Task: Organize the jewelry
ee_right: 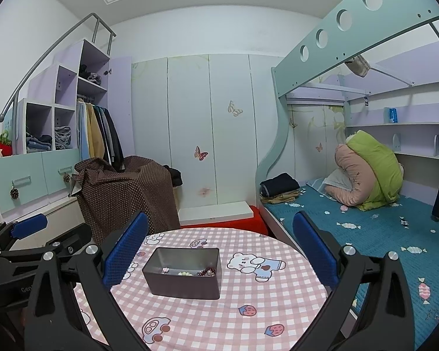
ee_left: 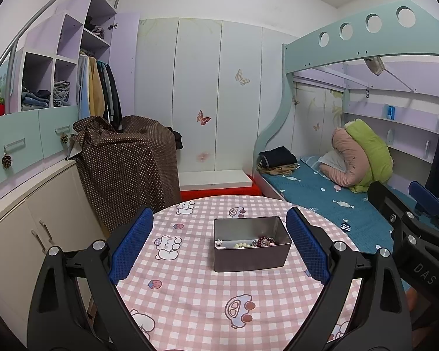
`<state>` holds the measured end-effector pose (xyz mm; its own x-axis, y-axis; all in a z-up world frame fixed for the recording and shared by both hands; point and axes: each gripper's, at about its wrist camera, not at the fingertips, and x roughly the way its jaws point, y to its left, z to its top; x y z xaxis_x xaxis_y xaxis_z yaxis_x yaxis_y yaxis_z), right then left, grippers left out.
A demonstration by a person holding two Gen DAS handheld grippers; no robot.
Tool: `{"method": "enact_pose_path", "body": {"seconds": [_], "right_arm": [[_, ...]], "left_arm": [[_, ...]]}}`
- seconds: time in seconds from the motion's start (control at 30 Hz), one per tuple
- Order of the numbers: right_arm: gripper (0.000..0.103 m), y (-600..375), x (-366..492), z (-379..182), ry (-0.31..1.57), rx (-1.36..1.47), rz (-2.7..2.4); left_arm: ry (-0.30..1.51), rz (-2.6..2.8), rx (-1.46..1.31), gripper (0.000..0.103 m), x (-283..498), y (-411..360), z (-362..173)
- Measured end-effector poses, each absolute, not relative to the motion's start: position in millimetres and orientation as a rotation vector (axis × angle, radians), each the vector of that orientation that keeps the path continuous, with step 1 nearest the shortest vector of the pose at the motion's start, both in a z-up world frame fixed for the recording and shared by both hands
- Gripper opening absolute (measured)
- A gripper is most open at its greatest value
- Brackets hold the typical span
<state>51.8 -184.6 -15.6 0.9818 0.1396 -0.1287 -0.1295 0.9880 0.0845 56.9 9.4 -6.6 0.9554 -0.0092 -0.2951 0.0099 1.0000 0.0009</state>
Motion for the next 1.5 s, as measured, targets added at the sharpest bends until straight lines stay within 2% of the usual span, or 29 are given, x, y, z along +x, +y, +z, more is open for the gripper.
{"method": "enact_pose_path", "body": {"seconds": [1.5], "right_arm": [[0.096, -184.5, 48.5, -16.7, 0.142, 0.072, 0.135]], "left_arm": [[0.296, 0.002, 0.012, 0.092, 54.6, 8.4, -7.5]]}}
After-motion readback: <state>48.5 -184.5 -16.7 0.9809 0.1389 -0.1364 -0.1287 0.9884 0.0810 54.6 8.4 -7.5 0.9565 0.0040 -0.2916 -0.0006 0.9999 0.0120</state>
